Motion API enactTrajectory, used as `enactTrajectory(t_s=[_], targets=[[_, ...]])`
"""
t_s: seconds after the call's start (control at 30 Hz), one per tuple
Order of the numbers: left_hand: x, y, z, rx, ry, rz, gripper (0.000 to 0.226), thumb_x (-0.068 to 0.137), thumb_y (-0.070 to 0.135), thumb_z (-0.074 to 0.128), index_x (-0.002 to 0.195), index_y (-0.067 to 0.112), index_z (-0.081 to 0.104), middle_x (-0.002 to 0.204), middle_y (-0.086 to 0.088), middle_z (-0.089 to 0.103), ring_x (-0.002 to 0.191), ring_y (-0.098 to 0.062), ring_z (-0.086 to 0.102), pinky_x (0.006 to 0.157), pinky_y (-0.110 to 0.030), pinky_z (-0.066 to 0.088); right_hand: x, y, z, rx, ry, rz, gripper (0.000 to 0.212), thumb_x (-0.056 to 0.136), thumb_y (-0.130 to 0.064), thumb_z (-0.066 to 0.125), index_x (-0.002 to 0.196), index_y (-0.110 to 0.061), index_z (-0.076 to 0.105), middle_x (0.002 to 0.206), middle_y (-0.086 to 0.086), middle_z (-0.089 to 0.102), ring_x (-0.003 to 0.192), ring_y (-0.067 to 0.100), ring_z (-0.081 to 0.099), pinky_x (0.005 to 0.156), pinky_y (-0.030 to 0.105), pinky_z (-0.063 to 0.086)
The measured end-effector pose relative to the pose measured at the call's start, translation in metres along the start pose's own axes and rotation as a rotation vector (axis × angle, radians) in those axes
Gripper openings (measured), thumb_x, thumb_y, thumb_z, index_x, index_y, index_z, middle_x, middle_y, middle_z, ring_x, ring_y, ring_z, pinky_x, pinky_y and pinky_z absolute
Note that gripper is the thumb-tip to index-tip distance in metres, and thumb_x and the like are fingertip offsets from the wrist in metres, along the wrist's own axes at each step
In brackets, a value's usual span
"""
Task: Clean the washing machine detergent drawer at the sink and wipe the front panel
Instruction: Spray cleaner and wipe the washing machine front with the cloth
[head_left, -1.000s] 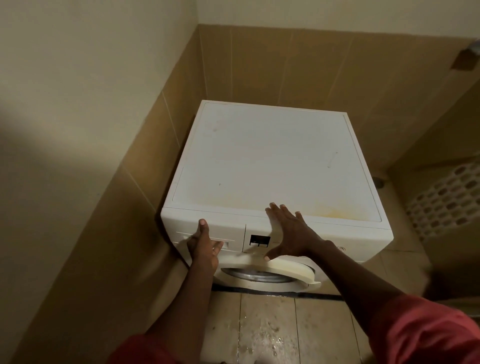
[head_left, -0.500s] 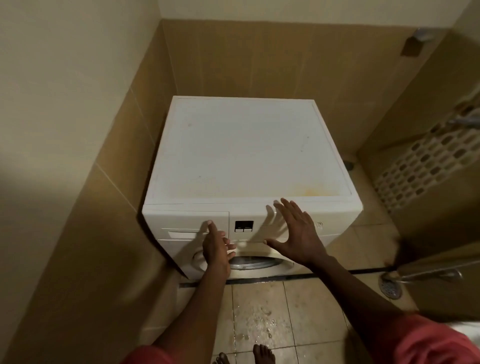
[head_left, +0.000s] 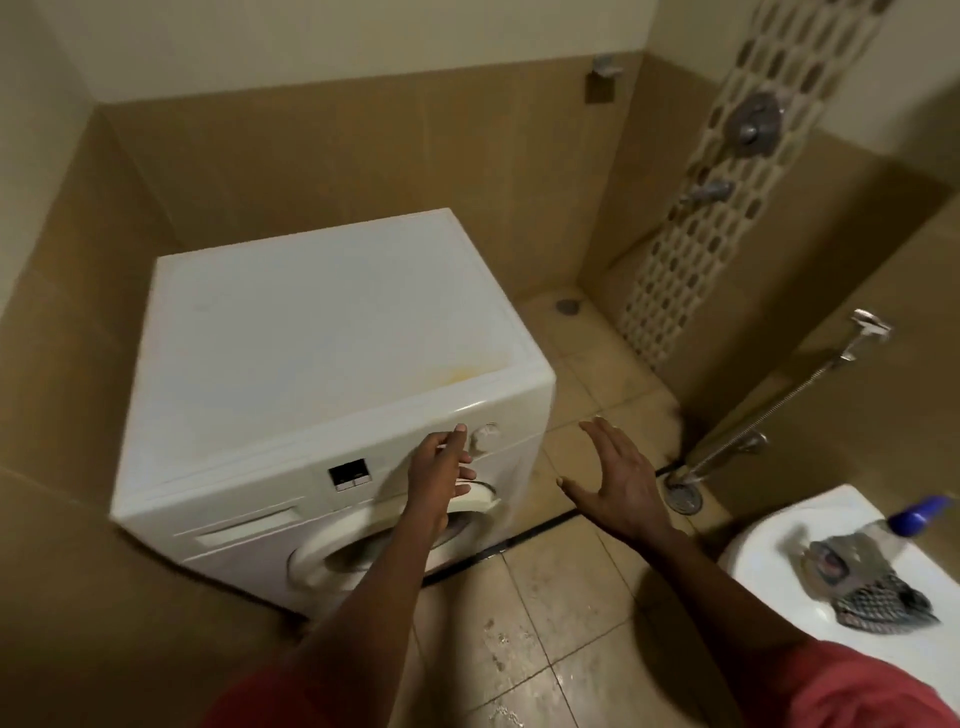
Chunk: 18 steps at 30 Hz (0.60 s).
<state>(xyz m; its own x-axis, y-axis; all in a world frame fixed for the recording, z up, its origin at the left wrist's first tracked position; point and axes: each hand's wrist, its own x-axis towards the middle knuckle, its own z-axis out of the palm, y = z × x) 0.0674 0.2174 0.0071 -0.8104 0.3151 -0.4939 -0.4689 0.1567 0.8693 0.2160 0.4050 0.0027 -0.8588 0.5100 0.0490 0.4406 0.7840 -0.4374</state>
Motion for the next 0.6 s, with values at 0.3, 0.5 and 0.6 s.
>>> enactTrajectory(t_s=[0.3, 0.5, 0.6], targets=[[-0.034, -0.015, 0.172, 0.282, -0.281, 0.059, 0.013, 0.092, 0.034, 0.062, 0.096, 0.021, 0.059, 0.084, -0.007, 0.065, 0.063, -0.018, 0.06, 0.059, -0.027, 0.048, -0.072, 0.143, -0.075, 0.207, 0.056, 0.328, 0.084, 0.075, -0.044, 0.064, 0.147, -0.014, 0.032, 0.152, 0.008, 0.036, 0.139, 0.024, 0.035, 0.112, 0.032, 0.03], [-0.056, -0.043, 0.271, 0.436, -0.44, 0.078, 0.025, 0.089, 0.015, 0.06, 0.113, 0.022, 0.057, 0.095, -0.011, 0.065, 0.073, -0.019, 0.063, 0.064, -0.032, 0.049, -0.127, 0.228, -0.098, 0.231, 0.134, 0.494, 0.071, 0.079, -0.024, 0.073, 0.14, -0.007, 0.041, 0.14, 0.009, 0.048, 0.13, 0.024, 0.044, 0.105, 0.026, 0.031], [-0.066, -0.061, 0.318, 0.487, -0.516, 0.08, 0.04, 0.086, 0.018, 0.066, 0.123, 0.027, 0.053, 0.106, -0.01, 0.065, 0.084, -0.019, 0.062, 0.067, -0.033, 0.049, -0.151, 0.265, -0.098, 0.229, 0.117, 0.549, 0.061, 0.078, -0.025, 0.073, 0.131, -0.006, 0.049, 0.128, 0.01, 0.054, 0.121, 0.026, 0.05, 0.099, 0.032, 0.038]])
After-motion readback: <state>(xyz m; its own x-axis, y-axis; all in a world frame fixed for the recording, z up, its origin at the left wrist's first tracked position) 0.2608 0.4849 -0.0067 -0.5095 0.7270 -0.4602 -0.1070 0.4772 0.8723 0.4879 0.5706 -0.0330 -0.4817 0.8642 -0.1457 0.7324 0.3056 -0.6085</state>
